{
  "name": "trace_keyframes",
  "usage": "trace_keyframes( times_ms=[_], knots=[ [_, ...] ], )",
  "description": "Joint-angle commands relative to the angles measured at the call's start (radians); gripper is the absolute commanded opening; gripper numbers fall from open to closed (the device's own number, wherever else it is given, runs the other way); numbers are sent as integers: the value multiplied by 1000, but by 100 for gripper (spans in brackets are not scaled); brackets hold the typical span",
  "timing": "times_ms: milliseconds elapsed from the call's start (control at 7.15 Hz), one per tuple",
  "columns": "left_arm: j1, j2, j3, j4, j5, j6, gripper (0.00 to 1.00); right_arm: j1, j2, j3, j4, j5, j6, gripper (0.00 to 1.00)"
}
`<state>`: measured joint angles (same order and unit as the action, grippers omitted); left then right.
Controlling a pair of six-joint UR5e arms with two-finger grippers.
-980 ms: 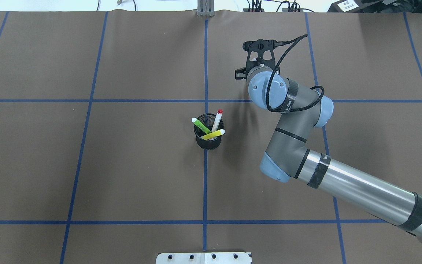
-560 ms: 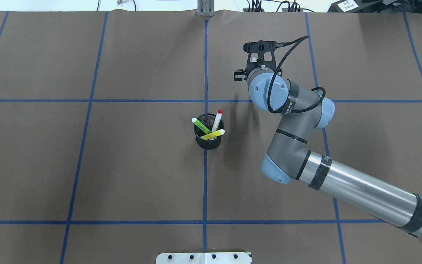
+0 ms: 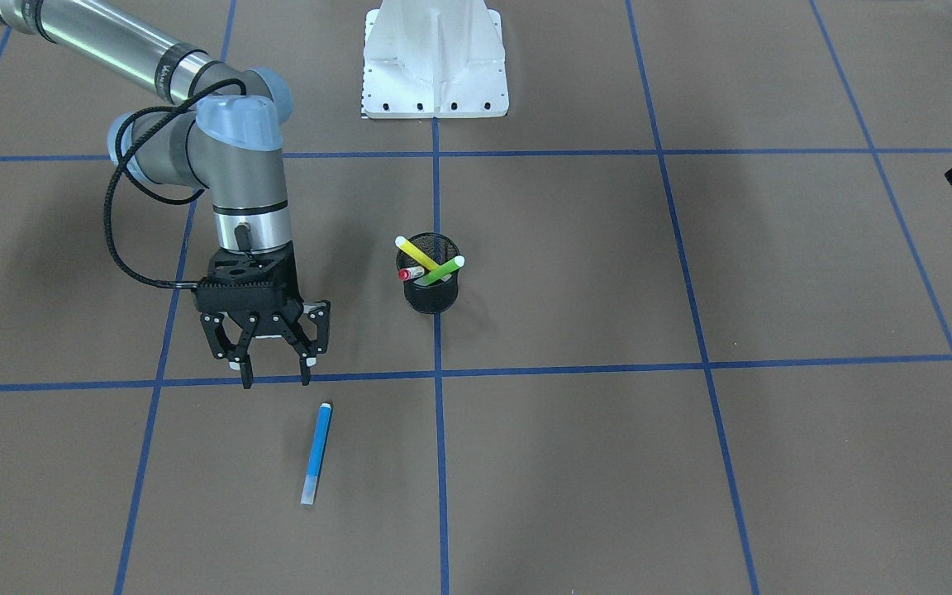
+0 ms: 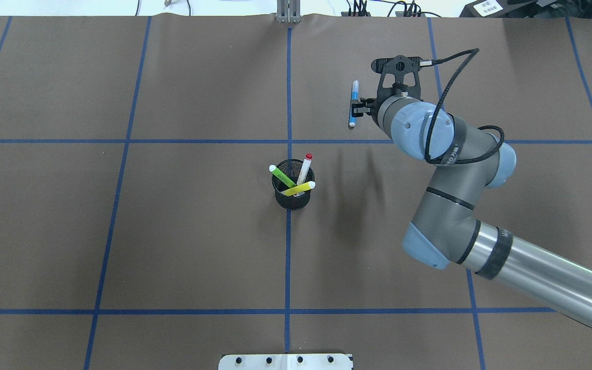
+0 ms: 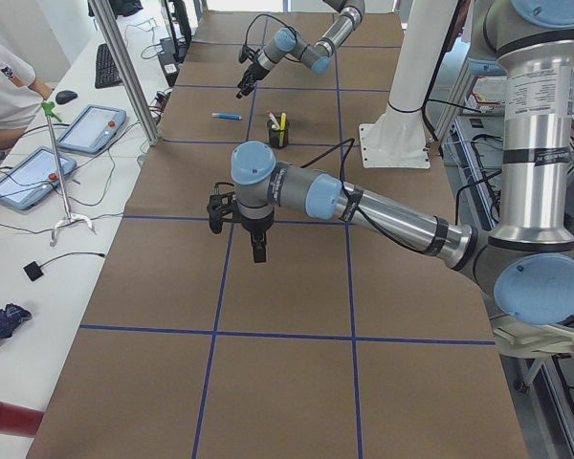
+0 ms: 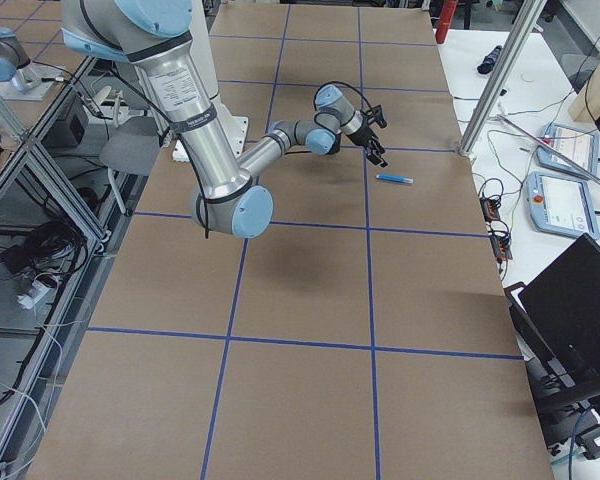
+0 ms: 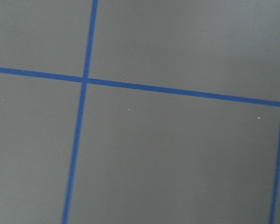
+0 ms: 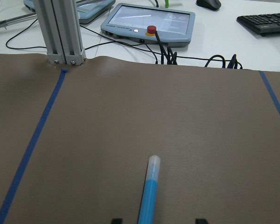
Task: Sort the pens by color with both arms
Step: 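Lay the blue marker on the table farther from the robot, release, then retract the right arm while the left arm moves toward the cup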
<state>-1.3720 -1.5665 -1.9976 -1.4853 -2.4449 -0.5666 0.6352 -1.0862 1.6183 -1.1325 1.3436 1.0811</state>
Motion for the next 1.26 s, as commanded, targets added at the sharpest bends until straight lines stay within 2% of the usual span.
trace_keyframes(
  times_ms=[0, 280, 420, 560, 980, 1120],
  knots=[
    [185, -175, -27, 7, 7, -396, 100, 81, -147, 113, 3, 163, 0, 99],
    [336, -336, 5, 11, 10, -671, 100, 221, -227, 124, 5, 404, -59, 99],
    [414, -472, 92, 11, 10, -854, 99, 306, -272, 123, 5, 524, -154, 99],
    [447, -568, 164, 11, 6, -930, 99, 375, -315, 118, 4, 593, -246, 99],
    [554, -667, 245, -32, 7, -980, 99, 529, -406, 103, 0, 792, -441, 99],
    [557, -667, 284, -181, 3, -990, 99, 556, -412, 91, 2, 865, -452, 99]
  ],
)
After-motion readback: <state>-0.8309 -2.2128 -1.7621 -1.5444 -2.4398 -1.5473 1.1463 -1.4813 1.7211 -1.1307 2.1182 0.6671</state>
